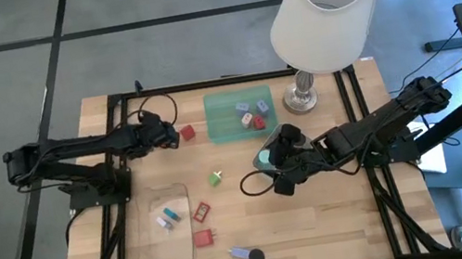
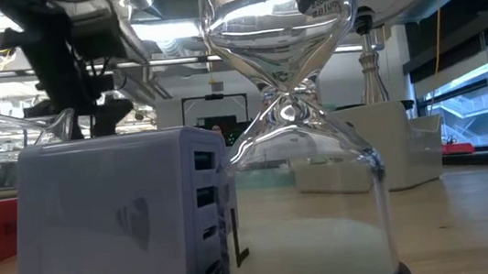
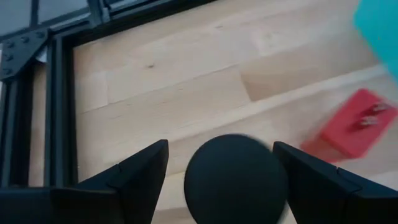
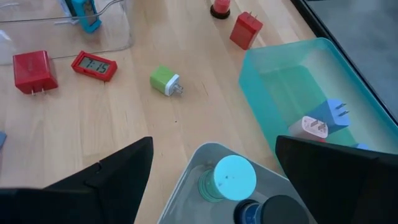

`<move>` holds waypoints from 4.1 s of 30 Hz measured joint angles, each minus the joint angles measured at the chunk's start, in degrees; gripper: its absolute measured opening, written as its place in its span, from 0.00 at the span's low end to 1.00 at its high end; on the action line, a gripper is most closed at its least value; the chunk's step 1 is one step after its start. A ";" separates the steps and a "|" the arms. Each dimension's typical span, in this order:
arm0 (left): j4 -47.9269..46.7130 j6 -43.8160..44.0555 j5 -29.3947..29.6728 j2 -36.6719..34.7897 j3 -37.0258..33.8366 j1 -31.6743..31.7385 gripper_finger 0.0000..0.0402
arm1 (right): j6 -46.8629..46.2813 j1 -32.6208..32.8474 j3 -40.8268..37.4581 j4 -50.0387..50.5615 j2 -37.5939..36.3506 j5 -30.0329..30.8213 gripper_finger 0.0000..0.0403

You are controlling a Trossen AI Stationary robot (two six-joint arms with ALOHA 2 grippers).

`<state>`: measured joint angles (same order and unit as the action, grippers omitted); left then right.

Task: Pick & Place Office items
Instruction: Put the red hourglass into the gray bin

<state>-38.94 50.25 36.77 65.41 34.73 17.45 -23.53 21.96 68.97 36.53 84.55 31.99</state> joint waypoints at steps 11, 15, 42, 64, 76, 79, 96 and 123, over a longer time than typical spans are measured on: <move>7.33 -3.46 -2.59 -0.04 -3.64 0.44 0.70 | 0.00 -1.66 0.00 -0.04 0.00 -0.09 0.85; 8.90 -4.45 -3.47 -0.04 -3.88 0.44 0.70 | 0.00 -2.64 0.00 -0.04 0.00 -0.09 0.85; 9.31 -11.41 -6.07 -4.62 5.73 -4.40 0.50 | -1.75 -3.01 0.00 -2.61 0.02 -0.44 0.85; 68.52 -44.74 0.77 -6.07 7.29 -40.23 0.50 | 38.13 0.81 -0.02 -33.14 0.63 7.44 0.85; 90.79 -60.97 -4.98 1.00 7.29 -44.09 0.50 | 45.40 0.72 -0.02 -50.45 0.63 -4.69 0.85; 92.45 -61.43 -8.71 2.24 7.29 -43.43 0.50 | 45.42 0.72 -0.02 -52.65 0.61 -4.84 0.85; 97.99 -58.64 -17.53 4.96 7.29 -37.79 0.50 | 44.88 0.72 0.00 -57.60 0.60 -9.99 0.85; 100.26 -60.44 -22.40 5.75 7.29 -36.81 0.50 | 38.96 -0.24 0.00 -58.39 0.59 -10.39 0.53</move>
<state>61.32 -10.18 14.37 71.16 42.02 -19.35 15.43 21.71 68.97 -21.85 85.14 21.61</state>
